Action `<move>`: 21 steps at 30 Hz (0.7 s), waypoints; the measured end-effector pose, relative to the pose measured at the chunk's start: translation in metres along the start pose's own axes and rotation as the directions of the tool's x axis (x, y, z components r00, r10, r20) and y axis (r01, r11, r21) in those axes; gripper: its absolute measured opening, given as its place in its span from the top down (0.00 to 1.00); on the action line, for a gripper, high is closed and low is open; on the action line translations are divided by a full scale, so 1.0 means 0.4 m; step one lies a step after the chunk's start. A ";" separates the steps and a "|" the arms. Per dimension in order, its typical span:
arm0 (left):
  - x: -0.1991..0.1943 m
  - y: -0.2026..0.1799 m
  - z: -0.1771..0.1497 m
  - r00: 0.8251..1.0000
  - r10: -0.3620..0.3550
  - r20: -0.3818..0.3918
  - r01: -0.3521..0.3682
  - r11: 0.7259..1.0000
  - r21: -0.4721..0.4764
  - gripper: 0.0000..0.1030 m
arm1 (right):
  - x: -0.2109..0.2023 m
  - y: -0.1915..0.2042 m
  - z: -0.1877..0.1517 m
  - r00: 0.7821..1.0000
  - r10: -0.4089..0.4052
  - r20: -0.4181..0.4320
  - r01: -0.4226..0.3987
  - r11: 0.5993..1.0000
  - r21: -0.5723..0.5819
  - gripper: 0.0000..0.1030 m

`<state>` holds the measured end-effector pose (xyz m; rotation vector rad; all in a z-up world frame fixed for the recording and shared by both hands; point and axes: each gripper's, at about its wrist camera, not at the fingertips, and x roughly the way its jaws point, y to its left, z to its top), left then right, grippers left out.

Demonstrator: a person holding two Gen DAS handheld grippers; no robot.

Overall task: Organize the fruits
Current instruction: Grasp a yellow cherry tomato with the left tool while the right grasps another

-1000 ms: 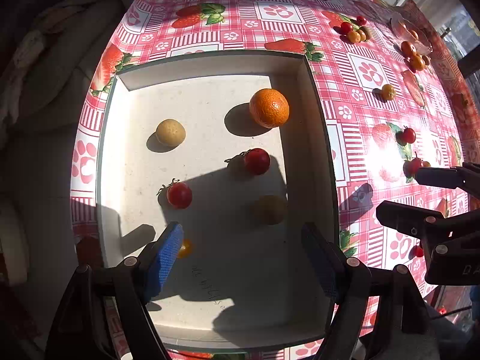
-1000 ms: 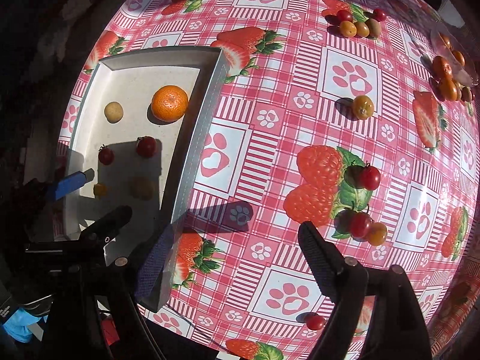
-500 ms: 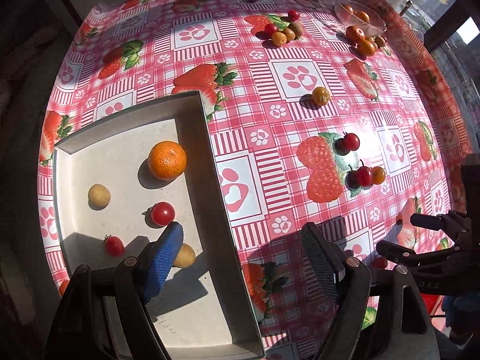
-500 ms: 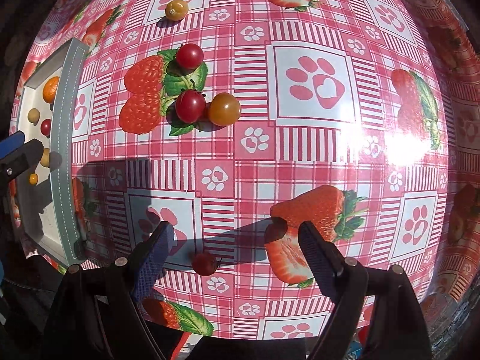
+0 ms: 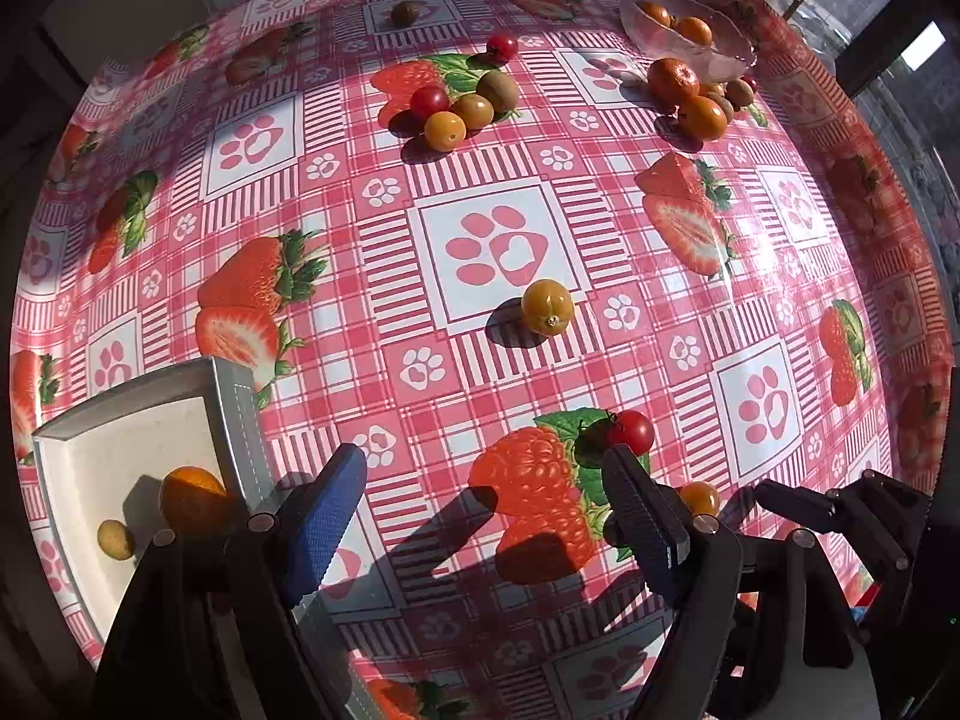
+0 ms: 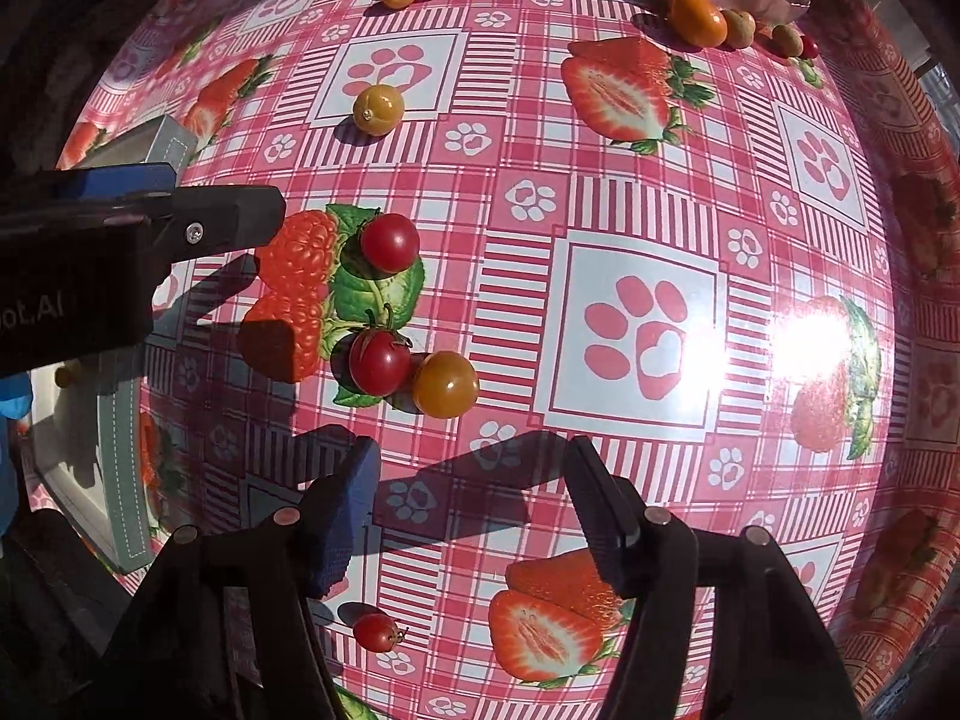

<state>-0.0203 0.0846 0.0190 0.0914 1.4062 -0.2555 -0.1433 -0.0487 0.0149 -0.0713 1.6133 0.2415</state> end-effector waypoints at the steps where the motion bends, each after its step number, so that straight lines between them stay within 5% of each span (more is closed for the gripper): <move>1: 0.008 -0.005 0.012 1.000 0.001 0.001 -0.001 1.000 -0.001 0.21 | 0.013 0.012 0.011 1.000 0.001 0.001 -0.001 1.000 -0.008 0.34; 11: 0.083 -0.055 0.098 0.999 0.032 0.016 -0.032 0.999 0.011 0.21 | 0.059 0.079 0.084 0.999 0.007 0.031 -0.005 0.998 -0.066 0.40; 19: 0.107 -0.076 0.126 0.998 0.051 0.022 -0.052 0.997 0.052 0.56 | 0.062 0.090 0.148 0.999 0.041 0.033 -0.039 0.997 -0.074 0.75; 21: 0.104 -0.083 0.124 0.998 0.050 0.028 -0.052 0.997 0.052 0.65 | 0.057 0.061 0.159 0.996 0.085 0.026 -0.083 0.995 -0.052 0.76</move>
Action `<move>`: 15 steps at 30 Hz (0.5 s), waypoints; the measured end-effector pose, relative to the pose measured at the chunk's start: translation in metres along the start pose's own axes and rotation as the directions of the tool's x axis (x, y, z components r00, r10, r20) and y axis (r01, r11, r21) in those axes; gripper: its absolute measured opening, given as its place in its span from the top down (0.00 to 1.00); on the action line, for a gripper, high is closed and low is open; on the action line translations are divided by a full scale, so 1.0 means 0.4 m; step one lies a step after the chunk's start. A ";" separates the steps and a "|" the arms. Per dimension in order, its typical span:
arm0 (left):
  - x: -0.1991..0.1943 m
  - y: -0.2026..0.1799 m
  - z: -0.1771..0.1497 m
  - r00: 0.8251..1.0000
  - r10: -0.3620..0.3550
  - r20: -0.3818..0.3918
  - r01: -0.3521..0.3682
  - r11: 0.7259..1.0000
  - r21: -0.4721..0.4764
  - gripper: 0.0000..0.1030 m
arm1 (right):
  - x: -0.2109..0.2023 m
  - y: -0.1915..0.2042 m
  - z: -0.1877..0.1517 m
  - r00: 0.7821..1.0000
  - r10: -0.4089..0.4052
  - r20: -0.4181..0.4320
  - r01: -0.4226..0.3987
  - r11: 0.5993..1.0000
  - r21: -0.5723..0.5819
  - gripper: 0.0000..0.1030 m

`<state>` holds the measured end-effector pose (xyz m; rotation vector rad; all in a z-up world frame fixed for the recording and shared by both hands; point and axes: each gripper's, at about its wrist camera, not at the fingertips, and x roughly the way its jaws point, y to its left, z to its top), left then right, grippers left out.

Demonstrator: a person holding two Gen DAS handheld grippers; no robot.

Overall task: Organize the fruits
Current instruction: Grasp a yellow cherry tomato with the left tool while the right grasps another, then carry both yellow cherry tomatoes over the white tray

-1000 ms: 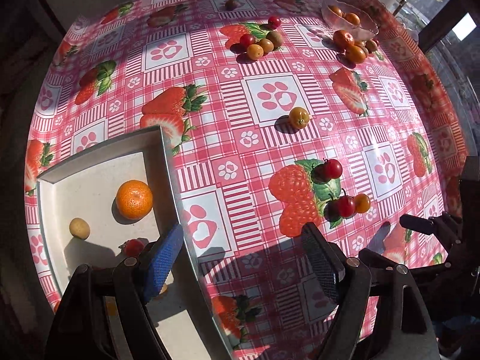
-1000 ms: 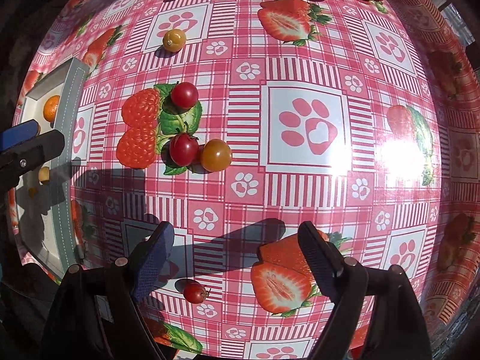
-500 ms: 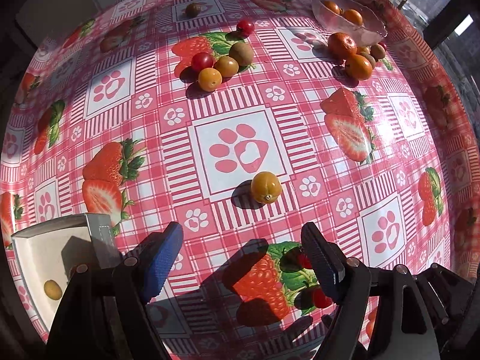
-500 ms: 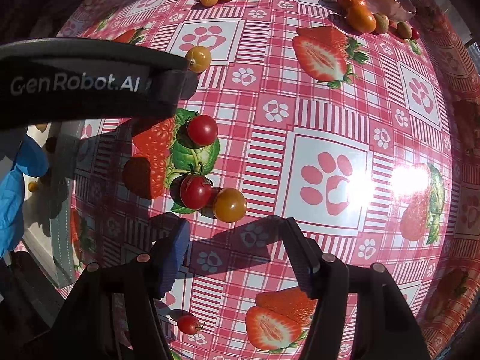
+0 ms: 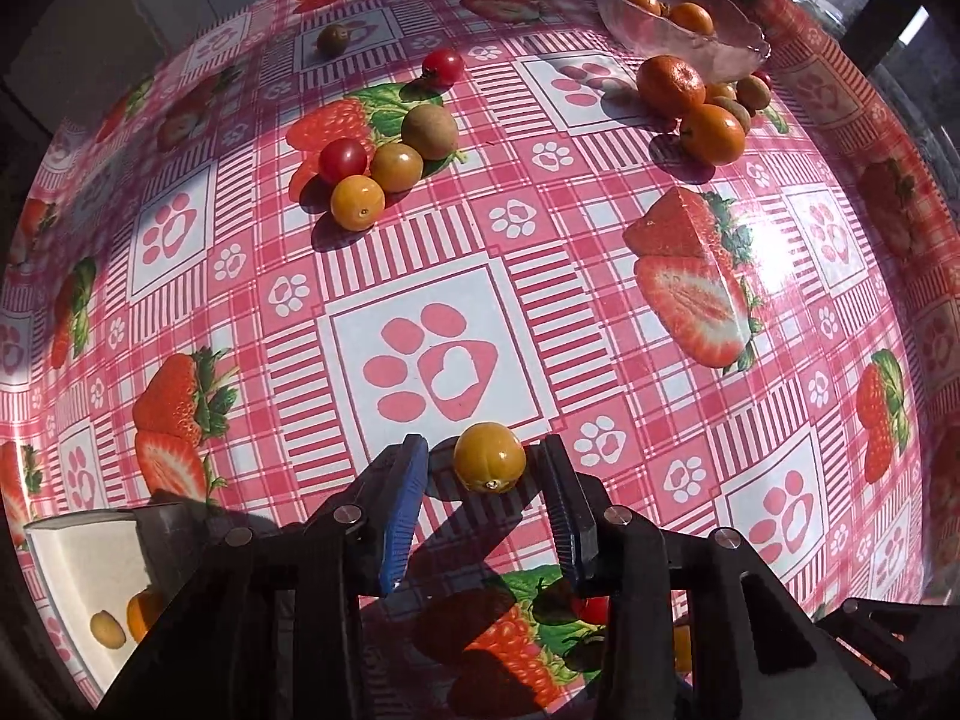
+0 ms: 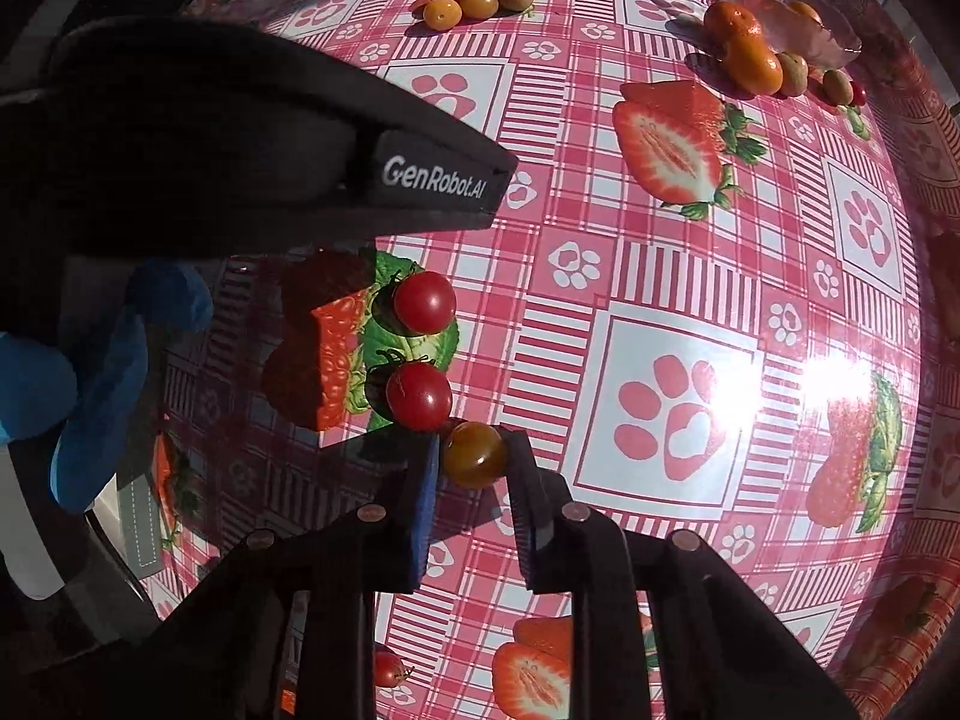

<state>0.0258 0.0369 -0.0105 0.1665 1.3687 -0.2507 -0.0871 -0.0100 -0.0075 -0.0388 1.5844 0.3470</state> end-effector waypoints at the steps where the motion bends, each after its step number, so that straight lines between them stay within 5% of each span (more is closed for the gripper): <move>1: 0.000 0.005 -0.001 1.000 -0.001 0.001 0.001 1.000 -0.004 0.70 | -0.001 -0.015 0.010 0.999 0.032 -0.001 -0.032 0.999 0.025 0.76; 6: -0.018 0.038 -0.018 0.999 -0.048 -0.002 0.047 0.998 -0.046 0.77 | -0.011 -0.089 0.011 0.992 0.123 0.009 -0.123 0.974 0.191 0.76; 15: -0.085 0.072 -0.106 0.997 -0.080 0.015 0.081 0.996 -0.049 0.77 | -0.019 -0.121 -0.019 0.993 0.119 0.003 -0.117 0.969 0.217 0.76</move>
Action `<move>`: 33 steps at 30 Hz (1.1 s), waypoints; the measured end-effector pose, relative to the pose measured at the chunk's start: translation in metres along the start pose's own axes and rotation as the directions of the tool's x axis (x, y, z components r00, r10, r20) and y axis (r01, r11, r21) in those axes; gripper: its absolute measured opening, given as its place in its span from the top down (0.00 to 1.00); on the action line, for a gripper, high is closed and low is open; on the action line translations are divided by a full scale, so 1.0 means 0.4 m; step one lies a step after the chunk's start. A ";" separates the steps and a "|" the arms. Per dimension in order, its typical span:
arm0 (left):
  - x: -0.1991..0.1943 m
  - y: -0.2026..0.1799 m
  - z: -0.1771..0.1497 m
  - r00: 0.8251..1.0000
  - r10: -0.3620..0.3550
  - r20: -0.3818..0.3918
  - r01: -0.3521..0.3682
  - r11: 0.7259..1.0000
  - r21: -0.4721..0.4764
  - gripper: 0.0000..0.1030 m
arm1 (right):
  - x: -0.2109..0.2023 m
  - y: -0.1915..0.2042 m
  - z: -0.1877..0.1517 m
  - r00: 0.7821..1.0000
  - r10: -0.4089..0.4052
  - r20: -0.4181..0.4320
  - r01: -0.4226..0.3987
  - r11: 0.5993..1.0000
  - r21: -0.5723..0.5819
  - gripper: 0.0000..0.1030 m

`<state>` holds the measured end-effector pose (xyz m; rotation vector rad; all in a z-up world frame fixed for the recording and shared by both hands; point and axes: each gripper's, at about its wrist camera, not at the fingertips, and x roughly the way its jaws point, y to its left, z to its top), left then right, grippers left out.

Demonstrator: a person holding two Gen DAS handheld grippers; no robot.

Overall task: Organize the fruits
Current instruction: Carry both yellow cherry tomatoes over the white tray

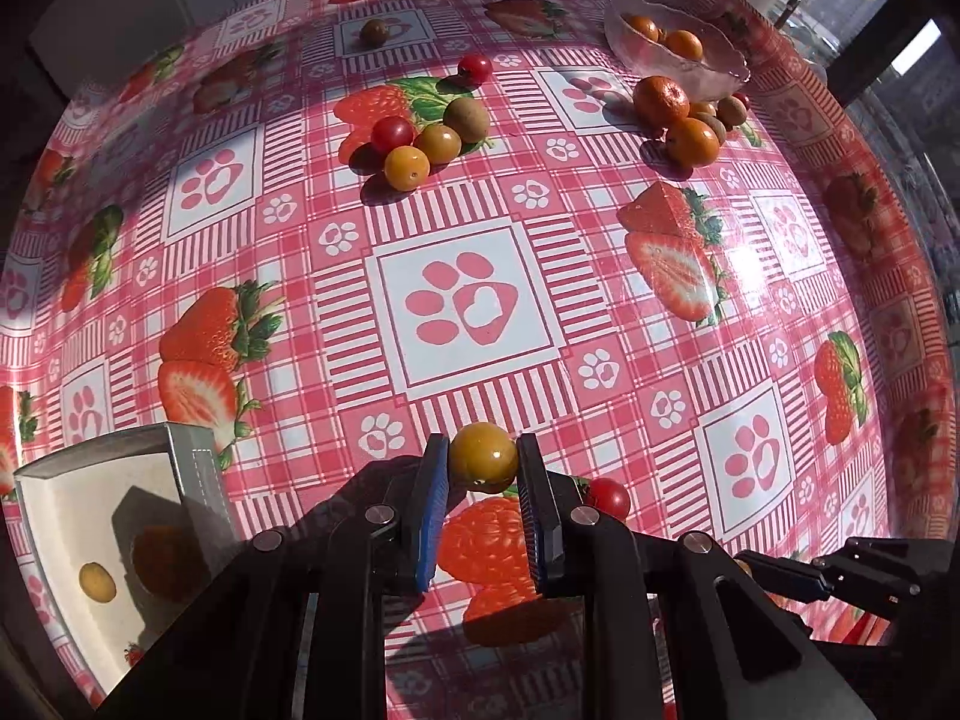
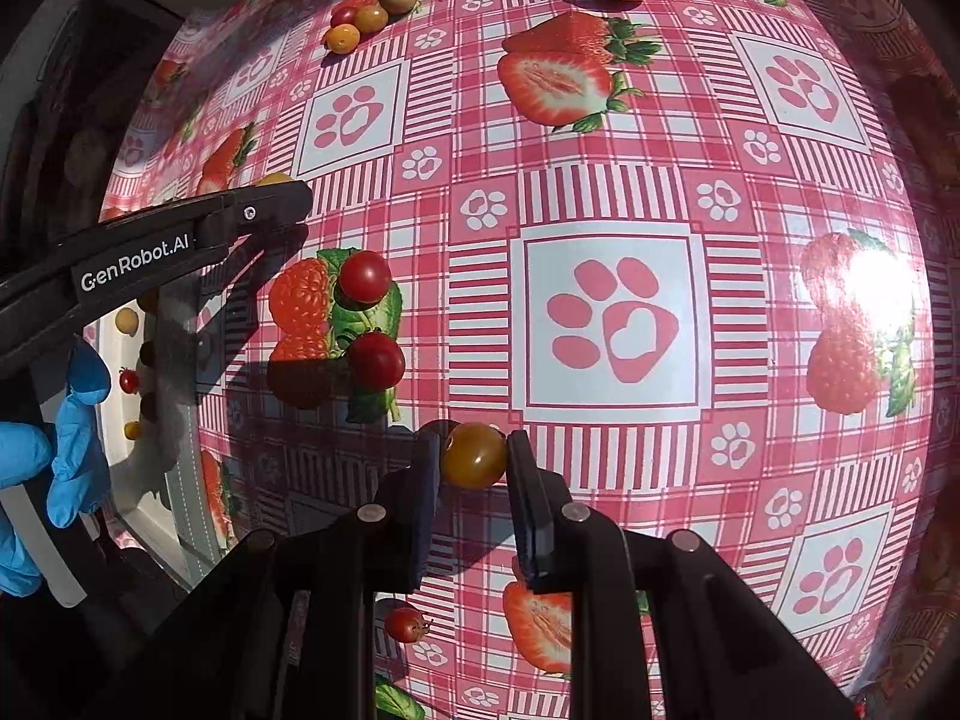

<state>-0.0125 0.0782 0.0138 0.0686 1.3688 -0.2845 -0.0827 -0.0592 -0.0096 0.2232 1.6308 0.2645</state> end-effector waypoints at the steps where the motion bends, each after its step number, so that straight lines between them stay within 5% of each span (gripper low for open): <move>1: -0.010 0.005 -0.014 1.000 -0.003 0.000 0.003 1.000 -0.004 0.77 | 0.000 0.005 -0.016 1.000 0.000 -0.001 0.000 1.000 0.005 0.76; 12: -0.089 0.062 -0.187 1.000 -0.015 -0.021 0.013 0.998 -0.053 0.77 | -0.044 0.038 -0.114 1.000 -0.023 -0.011 0.022 1.000 -0.012 0.76; 33: -0.198 0.260 -0.358 1.000 0.023 0.018 -0.019 0.977 -0.214 0.77 | -0.034 0.322 -0.091 0.999 -0.031 -0.036 0.022 0.975 -0.221 0.76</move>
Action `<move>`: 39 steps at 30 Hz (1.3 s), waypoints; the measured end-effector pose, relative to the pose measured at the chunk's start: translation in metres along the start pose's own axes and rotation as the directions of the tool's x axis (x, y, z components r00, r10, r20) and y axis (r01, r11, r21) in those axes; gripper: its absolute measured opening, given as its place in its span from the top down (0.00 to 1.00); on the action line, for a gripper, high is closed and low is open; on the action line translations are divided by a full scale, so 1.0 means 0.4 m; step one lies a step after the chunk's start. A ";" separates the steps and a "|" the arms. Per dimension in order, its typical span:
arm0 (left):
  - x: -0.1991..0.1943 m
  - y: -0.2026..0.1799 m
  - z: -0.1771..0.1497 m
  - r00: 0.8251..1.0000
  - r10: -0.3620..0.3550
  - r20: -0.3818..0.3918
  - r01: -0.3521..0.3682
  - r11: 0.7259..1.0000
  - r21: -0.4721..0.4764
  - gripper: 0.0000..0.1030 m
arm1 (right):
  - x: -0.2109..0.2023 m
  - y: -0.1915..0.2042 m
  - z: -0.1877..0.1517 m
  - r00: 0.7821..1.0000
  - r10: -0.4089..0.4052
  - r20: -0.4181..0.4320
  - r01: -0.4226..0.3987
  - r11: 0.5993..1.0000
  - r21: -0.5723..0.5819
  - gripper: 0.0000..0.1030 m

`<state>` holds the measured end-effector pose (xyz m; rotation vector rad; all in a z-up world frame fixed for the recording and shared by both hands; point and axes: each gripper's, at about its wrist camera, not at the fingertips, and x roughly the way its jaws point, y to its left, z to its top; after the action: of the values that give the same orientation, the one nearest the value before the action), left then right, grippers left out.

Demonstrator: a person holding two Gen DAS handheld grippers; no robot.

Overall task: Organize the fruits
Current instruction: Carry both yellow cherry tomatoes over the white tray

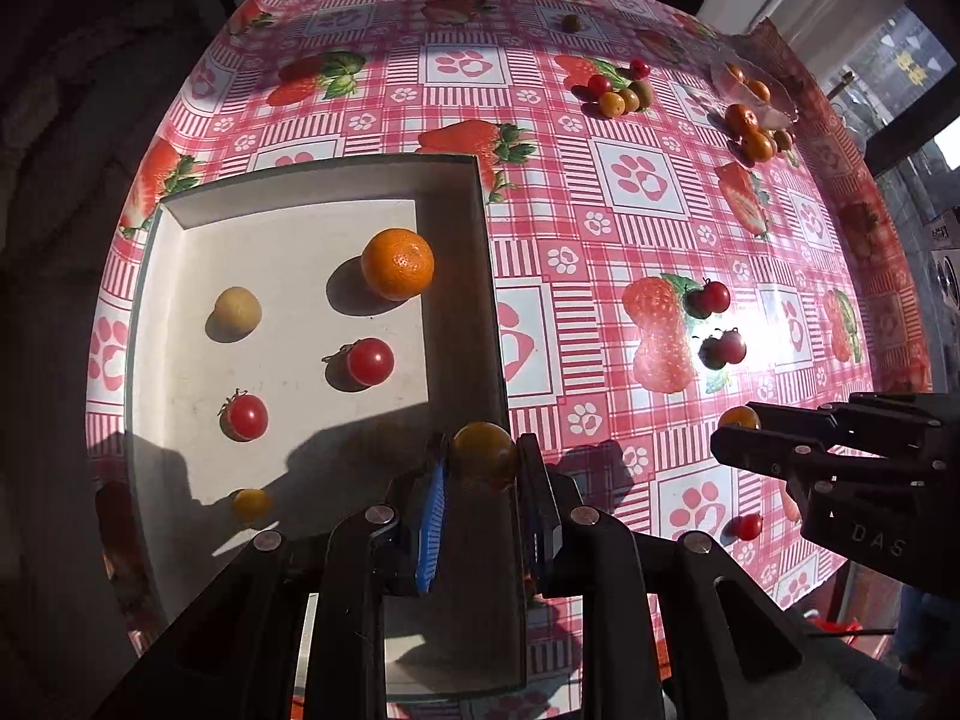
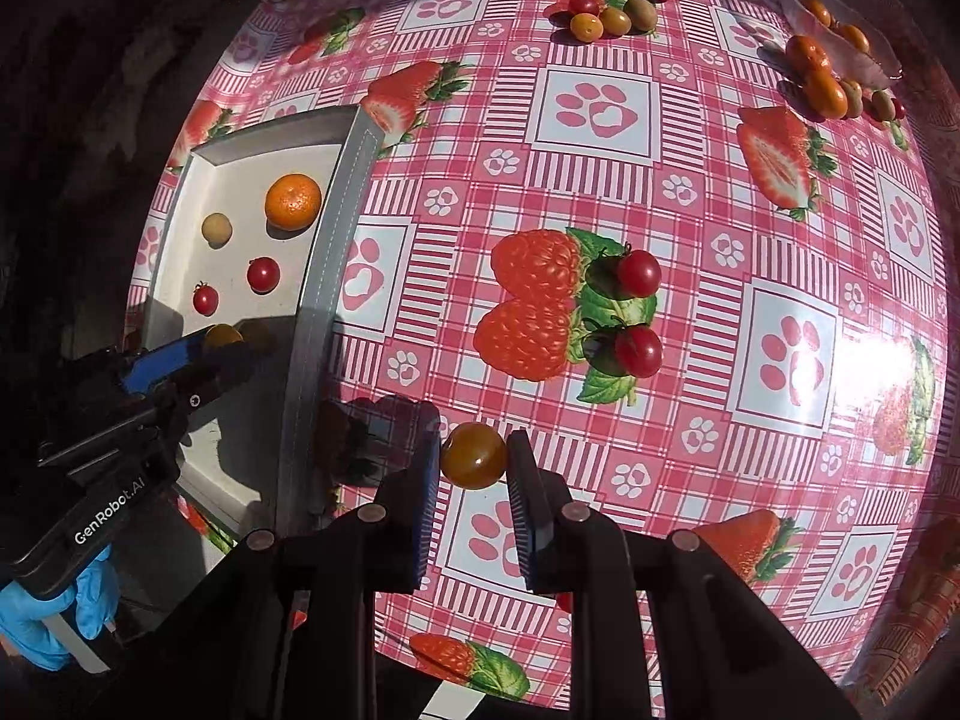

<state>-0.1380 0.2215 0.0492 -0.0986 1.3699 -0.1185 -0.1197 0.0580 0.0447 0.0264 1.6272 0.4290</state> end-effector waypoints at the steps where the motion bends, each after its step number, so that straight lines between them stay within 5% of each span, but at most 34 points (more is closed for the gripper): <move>1: -0.003 0.014 -0.007 1.000 0.003 0.000 -0.003 1.000 -0.010 0.77 | 0.002 0.013 0.008 1.000 0.001 -0.001 -0.001 1.000 -0.011 0.76; 19: -0.021 0.236 -0.116 0.998 0.065 -0.015 -0.067 0.979 -0.190 0.77 | 0.074 0.271 0.077 0.998 0.015 -0.067 -0.030 0.972 -0.235 0.76; 39: 0.062 0.297 -0.154 0.989 0.098 -0.114 -0.120 0.970 -0.212 0.77 | 0.228 0.374 0.060 0.982 -0.015 -0.186 -0.040 0.956 -0.291 0.76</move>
<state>-0.1904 0.3354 -0.0036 -0.2027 1.4857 0.1215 -0.1421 0.2276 -0.0002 -0.2344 1.7321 0.6974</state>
